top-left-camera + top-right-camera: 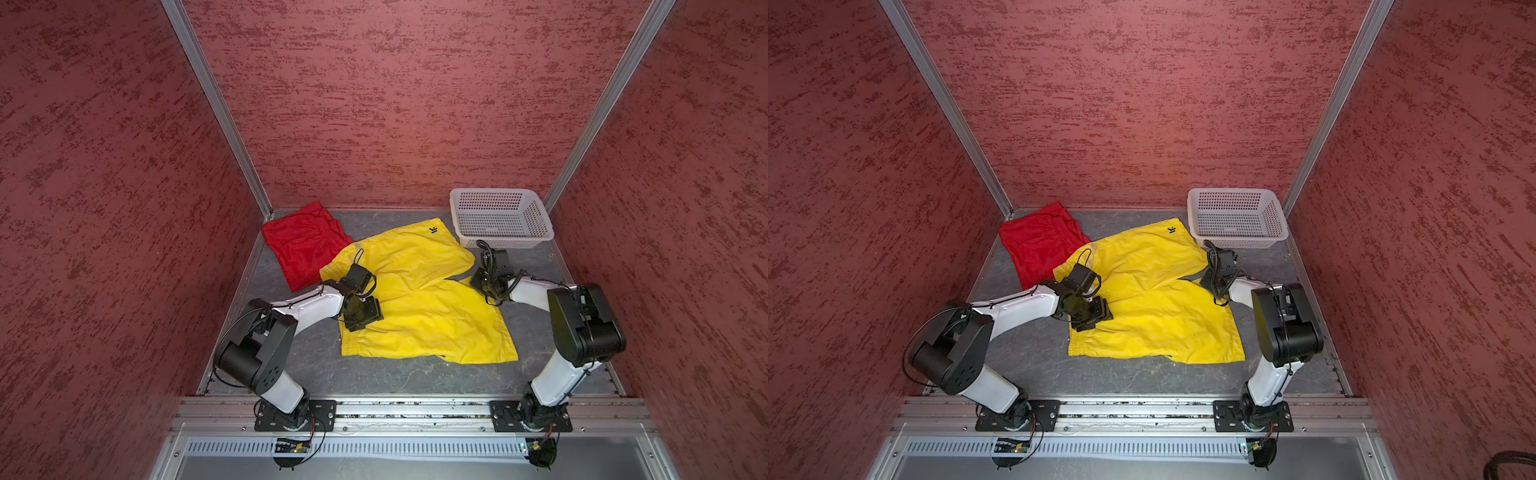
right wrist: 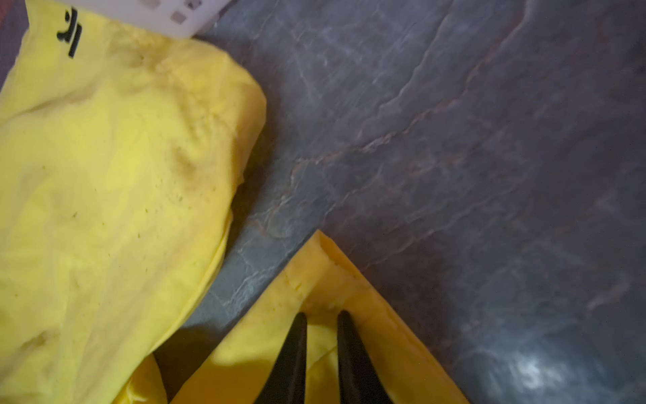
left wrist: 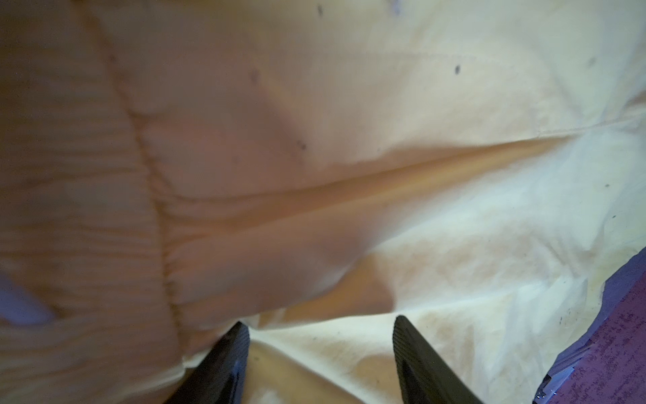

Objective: Fold and stack the shorts

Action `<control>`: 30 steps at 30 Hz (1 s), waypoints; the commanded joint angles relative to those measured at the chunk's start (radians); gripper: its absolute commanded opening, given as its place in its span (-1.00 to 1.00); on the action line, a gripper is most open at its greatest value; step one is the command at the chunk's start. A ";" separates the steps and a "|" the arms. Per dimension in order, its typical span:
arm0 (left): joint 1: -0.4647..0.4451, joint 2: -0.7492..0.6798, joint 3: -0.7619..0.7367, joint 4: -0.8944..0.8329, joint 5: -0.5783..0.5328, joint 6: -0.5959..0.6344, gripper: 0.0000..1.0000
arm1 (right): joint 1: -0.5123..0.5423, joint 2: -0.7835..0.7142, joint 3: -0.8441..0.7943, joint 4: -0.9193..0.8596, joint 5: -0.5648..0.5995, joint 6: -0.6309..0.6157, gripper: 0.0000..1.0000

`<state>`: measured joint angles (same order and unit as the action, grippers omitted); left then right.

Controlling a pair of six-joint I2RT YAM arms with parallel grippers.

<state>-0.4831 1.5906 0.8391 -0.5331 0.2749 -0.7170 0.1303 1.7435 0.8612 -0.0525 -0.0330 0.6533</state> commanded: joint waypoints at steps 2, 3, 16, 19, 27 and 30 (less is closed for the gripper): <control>0.022 0.089 -0.083 -0.063 -0.068 0.033 0.34 | -0.060 0.036 0.013 -0.016 0.025 0.051 -0.55; 0.027 0.091 -0.087 -0.067 -0.073 0.039 0.35 | -0.070 0.043 0.015 -0.017 0.017 0.053 -0.55; -0.032 -0.180 0.163 -0.325 -0.232 0.063 0.86 | 0.025 -0.358 -0.031 -0.241 0.009 -0.053 -0.34; -0.042 -0.323 0.181 -0.399 -0.275 0.037 0.87 | 0.095 -0.508 -0.059 -0.416 0.112 -0.067 -0.19; -0.049 -0.571 -0.066 -0.500 -0.257 -0.109 0.25 | 0.334 -0.701 -0.137 -0.778 0.231 0.104 -0.13; -0.049 -0.633 -0.173 -0.497 -0.237 -0.169 0.53 | 0.413 -0.713 -0.154 -0.876 0.264 0.165 -0.14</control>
<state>-0.5278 0.9981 0.7341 -0.9752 0.0254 -0.8040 0.4942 1.0489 0.7151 -0.7334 0.1410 0.7185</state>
